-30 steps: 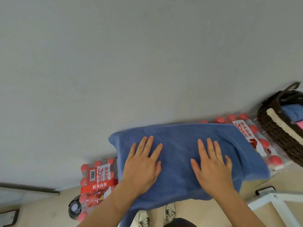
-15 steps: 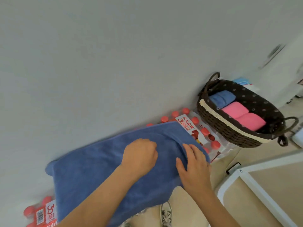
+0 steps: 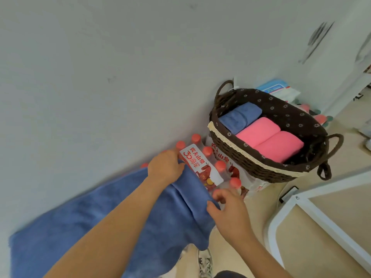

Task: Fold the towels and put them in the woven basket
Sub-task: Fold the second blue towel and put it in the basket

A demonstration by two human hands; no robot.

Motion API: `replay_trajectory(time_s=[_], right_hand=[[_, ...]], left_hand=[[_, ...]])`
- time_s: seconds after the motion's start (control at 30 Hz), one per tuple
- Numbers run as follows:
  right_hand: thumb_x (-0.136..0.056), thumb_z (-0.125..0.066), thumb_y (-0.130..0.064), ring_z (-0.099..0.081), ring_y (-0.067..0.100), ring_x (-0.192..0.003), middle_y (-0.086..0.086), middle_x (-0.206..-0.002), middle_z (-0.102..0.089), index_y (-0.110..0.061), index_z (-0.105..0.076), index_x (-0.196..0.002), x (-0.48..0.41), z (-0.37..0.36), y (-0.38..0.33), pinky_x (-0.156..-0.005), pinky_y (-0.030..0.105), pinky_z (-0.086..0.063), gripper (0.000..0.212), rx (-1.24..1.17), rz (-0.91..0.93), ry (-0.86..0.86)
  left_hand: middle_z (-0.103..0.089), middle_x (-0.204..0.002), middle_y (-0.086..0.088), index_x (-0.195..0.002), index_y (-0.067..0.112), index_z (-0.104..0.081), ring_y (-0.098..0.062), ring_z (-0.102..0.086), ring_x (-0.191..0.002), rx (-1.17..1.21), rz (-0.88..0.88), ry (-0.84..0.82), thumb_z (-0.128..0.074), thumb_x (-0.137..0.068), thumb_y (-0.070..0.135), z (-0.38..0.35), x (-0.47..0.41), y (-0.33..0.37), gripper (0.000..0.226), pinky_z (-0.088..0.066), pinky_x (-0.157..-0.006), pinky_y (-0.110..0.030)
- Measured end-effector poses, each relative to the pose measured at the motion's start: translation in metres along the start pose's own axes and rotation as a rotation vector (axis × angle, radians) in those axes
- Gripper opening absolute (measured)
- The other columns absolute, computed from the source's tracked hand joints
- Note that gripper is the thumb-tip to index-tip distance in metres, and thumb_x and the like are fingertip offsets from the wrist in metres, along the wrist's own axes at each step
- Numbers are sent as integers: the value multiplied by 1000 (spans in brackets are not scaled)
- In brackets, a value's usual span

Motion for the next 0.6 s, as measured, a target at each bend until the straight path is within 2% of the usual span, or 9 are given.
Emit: replay_trajectory(time_s=[0.07,0.13,0.17,0.23,0.3,0.37,0.47,0.53,0.6], right_hand=[[-82,-64,-16,-51,11,-66,-2,-71,-55,-20,-51,-74,-4,6,-3,-60,23,-42,16,-108,7,-24],[-86,-61,-14,-49,9,-63,-5,-67,-52,-23,-47,-79,-9,15,-7,-58,23,-40,18,-181,59,-17],[-87,-59,-14,-48,9,-61,-8,-66,-51,-25,-45,-81,-11,20,-11,-57,25,-39,19,-159,117,3],[-90,-56,-16,-47,11,-62,-13,-69,-52,-29,-46,-87,-16,27,-19,-55,27,-39,17,-15,267,84],[-92,-52,-22,-52,12,-66,-14,-80,-61,-27,-53,-100,-20,26,-21,-60,29,-43,10,158,405,165],[-93,-44,-26,-58,21,-68,-12,-91,-65,-29,-49,-118,-23,16,-15,-63,35,-48,25,279,470,140],[-79,-52,-4,-57,18,-61,-14,-91,-65,-32,-42,-134,-24,8,-7,-61,28,-43,63,346,523,129],[-63,-63,6,-53,14,-53,-14,-78,-65,-29,-45,-134,-23,13,-8,-59,25,-38,81,343,557,177],[-54,-72,13,-48,12,-49,-14,-67,-62,-27,-47,-132,-22,16,-10,-53,24,-42,91,326,570,204]], left_hand=[[-70,-97,-4,-102,19,-62,-26,-63,-90,33,16,5,-52,-88,27,4,3,0,20,-49,-72,-35],[-69,-84,-3,-92,19,-58,-24,-63,-80,199,63,60,-53,-86,22,8,10,-6,8,-46,-66,-32],[-70,-79,-3,-88,19,-57,-22,-64,-75,372,123,85,-54,-86,20,9,14,-12,3,-47,-65,-32],[-70,-78,-7,-80,16,-59,-19,-68,-70,800,287,78,-56,-88,21,7,22,-22,10,-53,-67,-34],[-69,-75,-9,-74,12,-61,-20,-68,-66,947,387,45,-58,-90,29,3,26,-29,24,-55,-67,-36],[-69,-65,-5,-71,12,-59,-23,-68,-63,716,339,60,-66,-83,37,1,24,-32,29,-56,-68,-38],[-61,-63,7,-85,24,-55,-22,-65,-69,320,147,18,-67,-77,36,5,24,-27,19,-49,-64,-32],[-59,-64,12,-102,37,-51,-14,-64,-65,239,42,-127,-62,-80,38,2,29,-22,24,-49,-62,-29],[-62,-62,10,-104,41,-51,-8,-60,-50,240,11,-164,-60,-83,35,1,33,-21,24,-51,-57,-26]])
Point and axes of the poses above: each hand's wrist, its own x-axis away from the middle knuckle, its own z-axis out of the back of the hand, y = z × x, the point moved 4 cm from there along -x, towards the middle knuckle
